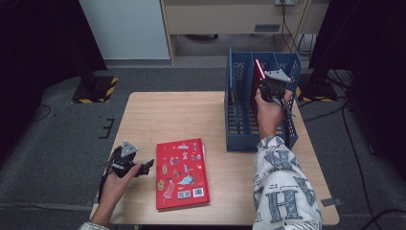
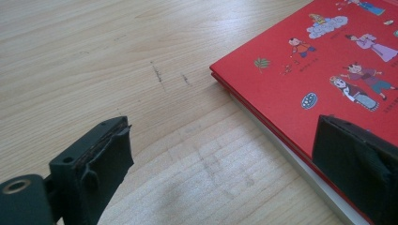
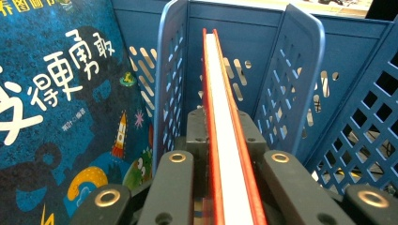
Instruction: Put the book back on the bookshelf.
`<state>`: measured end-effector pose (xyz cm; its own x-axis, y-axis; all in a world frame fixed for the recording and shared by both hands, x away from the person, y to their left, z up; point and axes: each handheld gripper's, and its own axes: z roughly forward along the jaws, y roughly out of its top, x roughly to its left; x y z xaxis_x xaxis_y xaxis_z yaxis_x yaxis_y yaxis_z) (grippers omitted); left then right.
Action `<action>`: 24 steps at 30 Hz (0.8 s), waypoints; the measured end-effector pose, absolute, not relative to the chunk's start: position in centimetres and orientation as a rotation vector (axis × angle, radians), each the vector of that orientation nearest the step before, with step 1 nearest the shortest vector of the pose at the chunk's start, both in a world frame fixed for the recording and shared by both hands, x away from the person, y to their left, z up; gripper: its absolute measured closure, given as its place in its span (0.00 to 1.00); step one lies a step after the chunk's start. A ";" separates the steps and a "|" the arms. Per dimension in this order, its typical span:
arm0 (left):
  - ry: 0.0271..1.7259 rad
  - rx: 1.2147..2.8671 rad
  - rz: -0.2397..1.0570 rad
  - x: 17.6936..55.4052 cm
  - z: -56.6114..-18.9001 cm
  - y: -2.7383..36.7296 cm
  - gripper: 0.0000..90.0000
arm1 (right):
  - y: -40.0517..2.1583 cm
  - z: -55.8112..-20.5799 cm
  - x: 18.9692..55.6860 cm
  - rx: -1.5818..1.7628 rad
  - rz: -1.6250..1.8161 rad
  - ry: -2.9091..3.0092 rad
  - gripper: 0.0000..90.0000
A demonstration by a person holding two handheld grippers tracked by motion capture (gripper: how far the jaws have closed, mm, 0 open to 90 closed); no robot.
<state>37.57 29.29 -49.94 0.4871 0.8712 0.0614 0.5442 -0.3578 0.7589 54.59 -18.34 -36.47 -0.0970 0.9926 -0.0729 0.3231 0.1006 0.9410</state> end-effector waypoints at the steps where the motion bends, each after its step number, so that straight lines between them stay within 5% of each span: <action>1: 1.161 2.050 0.612 37.6 -50.0 29.3 0.05 | -18.3 -36.5 54.6 1.342 1.028 1.555 0.88; 24: 1.156 2.050 0.612 37.5 -49.9 29.2 0.05 | -16.4 -36.7 54.3 1.317 1.014 1.587 0.79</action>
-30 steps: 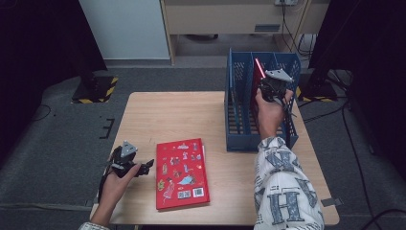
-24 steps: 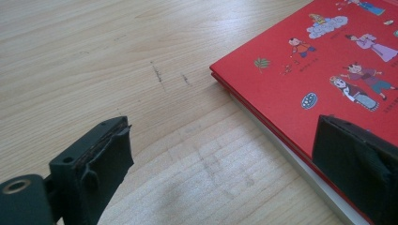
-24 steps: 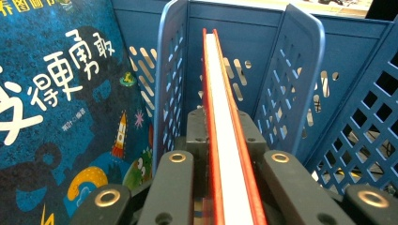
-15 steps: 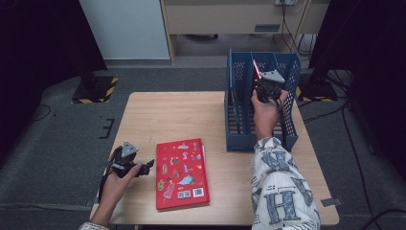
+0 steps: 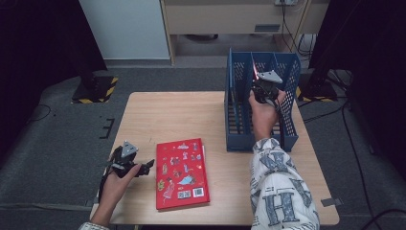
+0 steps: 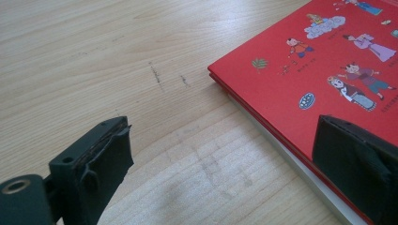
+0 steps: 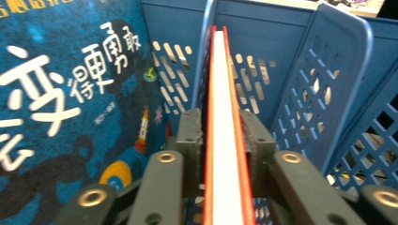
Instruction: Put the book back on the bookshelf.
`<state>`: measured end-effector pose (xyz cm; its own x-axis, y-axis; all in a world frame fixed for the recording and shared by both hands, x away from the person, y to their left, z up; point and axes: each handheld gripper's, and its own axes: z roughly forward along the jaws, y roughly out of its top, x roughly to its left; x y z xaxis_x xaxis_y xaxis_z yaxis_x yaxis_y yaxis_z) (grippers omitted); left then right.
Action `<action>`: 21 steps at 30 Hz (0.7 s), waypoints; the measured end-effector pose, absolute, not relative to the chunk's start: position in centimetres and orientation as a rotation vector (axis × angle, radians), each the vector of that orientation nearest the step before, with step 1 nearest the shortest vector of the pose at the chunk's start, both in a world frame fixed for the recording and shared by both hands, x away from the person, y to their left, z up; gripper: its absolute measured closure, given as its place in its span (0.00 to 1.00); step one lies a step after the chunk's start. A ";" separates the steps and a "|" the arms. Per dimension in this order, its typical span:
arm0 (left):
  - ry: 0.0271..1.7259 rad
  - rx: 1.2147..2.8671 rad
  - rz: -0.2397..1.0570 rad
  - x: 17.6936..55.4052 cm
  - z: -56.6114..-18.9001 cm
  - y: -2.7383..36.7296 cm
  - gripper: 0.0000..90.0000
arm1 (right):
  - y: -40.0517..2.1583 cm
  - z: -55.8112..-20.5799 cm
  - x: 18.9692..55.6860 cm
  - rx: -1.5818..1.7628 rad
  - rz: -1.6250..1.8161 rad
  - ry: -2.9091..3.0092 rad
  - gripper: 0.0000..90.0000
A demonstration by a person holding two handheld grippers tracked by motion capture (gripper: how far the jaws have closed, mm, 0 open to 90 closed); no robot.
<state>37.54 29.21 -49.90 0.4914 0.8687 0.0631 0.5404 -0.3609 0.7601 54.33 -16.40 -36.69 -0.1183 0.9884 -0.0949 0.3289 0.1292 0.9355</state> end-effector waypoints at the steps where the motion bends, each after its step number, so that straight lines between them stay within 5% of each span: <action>1: 1.155 2.051 0.613 37.5 -49.9 29.2 0.05 | -16.3 -36.7 54.2 1.316 1.018 1.592 0.77; 7: 1.154 2.051 0.612 37.5 -49.9 29.2 0.05 | -16.5 -36.5 53.7 1.317 1.044 1.599 0.65; 21: 1.153 2.057 0.615 37.5 -49.9 29.0 0.05 | -17.4 -37.0 51.7 1.330 1.061 1.620 0.61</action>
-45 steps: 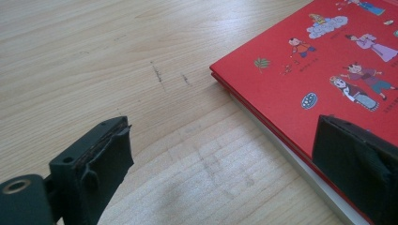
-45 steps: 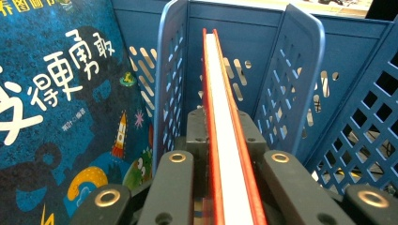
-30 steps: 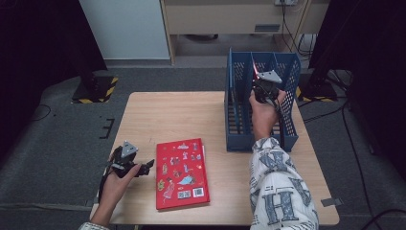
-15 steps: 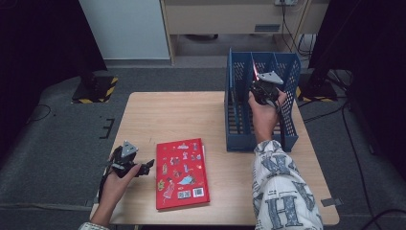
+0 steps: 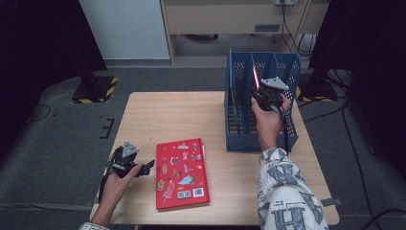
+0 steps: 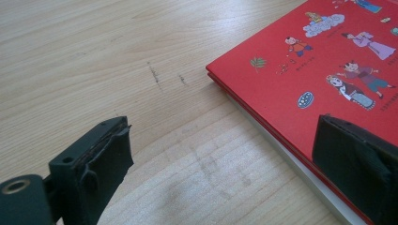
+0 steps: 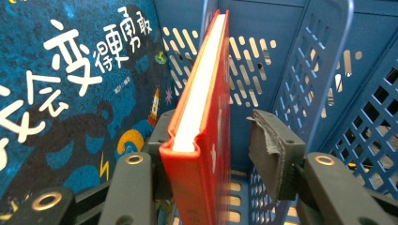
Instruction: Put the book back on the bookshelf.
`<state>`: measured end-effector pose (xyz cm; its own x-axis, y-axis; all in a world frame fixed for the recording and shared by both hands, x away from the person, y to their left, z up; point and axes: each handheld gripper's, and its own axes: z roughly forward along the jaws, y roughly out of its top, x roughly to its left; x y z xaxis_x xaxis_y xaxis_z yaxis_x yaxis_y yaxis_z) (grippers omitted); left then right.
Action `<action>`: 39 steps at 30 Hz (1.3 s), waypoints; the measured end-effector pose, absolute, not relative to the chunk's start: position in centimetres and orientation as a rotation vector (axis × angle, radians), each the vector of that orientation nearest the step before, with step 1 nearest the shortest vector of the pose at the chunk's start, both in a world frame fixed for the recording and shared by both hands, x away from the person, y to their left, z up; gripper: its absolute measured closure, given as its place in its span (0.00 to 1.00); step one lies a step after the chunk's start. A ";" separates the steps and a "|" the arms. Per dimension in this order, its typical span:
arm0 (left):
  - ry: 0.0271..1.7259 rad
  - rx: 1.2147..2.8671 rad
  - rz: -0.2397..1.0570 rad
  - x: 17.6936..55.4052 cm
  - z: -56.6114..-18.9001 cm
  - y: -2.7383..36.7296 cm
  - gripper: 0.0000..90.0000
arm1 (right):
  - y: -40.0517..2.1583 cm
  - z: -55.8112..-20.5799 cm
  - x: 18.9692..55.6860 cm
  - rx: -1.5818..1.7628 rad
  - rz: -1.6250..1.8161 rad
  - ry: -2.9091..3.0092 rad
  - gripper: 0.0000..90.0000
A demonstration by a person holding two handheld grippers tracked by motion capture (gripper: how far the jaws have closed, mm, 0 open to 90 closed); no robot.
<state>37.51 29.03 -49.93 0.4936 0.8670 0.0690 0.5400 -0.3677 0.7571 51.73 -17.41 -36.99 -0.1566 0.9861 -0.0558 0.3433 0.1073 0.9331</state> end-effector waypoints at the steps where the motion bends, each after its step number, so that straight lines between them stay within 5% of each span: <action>1: 1.152 2.057 0.615 37.5 -49.9 29.0 0.05 | -17.5 -37.0 51.6 1.332 1.061 1.624 0.60; 39: 1.163 2.065 0.588 37.6 -50.1 28.9 0.04 | -19.4 -37.8 45.6 1.288 1.301 1.756 0.16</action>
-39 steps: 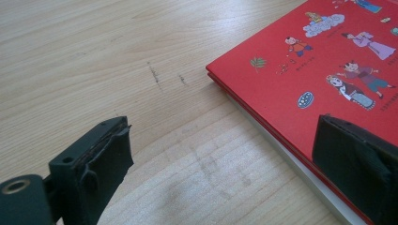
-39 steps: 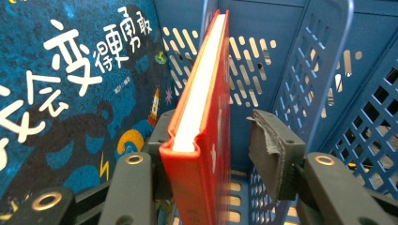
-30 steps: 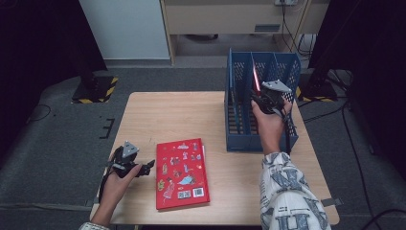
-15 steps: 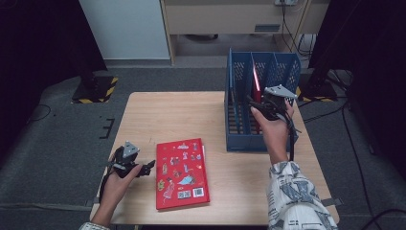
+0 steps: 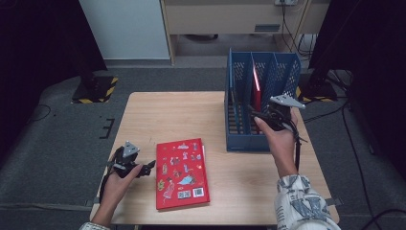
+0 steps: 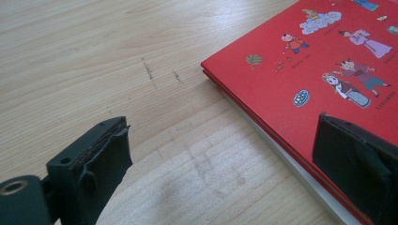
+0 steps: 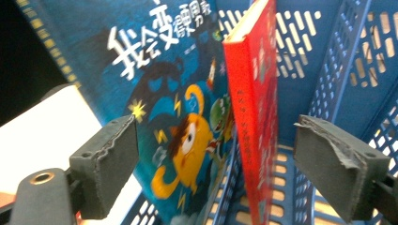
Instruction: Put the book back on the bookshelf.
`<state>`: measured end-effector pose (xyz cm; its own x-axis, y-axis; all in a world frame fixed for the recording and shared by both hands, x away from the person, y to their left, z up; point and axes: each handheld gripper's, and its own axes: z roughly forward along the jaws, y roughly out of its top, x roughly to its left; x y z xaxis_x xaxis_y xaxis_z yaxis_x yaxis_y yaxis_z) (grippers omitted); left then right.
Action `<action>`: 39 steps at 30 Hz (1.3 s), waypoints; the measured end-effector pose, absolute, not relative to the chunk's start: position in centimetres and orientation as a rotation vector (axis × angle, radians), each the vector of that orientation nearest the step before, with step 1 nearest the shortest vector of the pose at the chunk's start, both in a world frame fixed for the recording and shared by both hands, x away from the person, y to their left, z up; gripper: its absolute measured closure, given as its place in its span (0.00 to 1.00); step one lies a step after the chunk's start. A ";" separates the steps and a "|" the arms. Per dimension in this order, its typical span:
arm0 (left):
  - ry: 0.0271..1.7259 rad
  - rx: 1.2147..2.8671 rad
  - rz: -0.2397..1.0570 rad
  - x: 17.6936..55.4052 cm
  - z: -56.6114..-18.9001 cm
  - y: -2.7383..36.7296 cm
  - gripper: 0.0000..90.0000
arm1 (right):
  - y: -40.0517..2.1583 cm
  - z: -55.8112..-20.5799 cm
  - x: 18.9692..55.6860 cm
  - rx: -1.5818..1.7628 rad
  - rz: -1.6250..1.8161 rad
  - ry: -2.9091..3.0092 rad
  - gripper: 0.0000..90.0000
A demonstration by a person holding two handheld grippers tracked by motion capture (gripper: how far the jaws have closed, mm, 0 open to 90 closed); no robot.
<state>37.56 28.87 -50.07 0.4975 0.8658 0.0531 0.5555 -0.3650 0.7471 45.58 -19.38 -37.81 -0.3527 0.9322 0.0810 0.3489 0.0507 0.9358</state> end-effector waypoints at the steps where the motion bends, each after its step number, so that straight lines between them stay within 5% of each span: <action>1: 1.163 2.066 0.587 37.6 -50.1 28.8 0.04 | -19.4 -37.9 45.3 1.286 1.308 1.759 0.16; 11: 1.166 2.059 0.560 37.3 -50.2 28.7 0.04 | -19.2 -39.0 42.6 1.259 1.361 1.844 0.11; 39: 1.165 2.039 0.538 36.6 -50.2 28.6 0.04 | -17.0 -40.8 39.6 1.242 1.394 1.948 0.23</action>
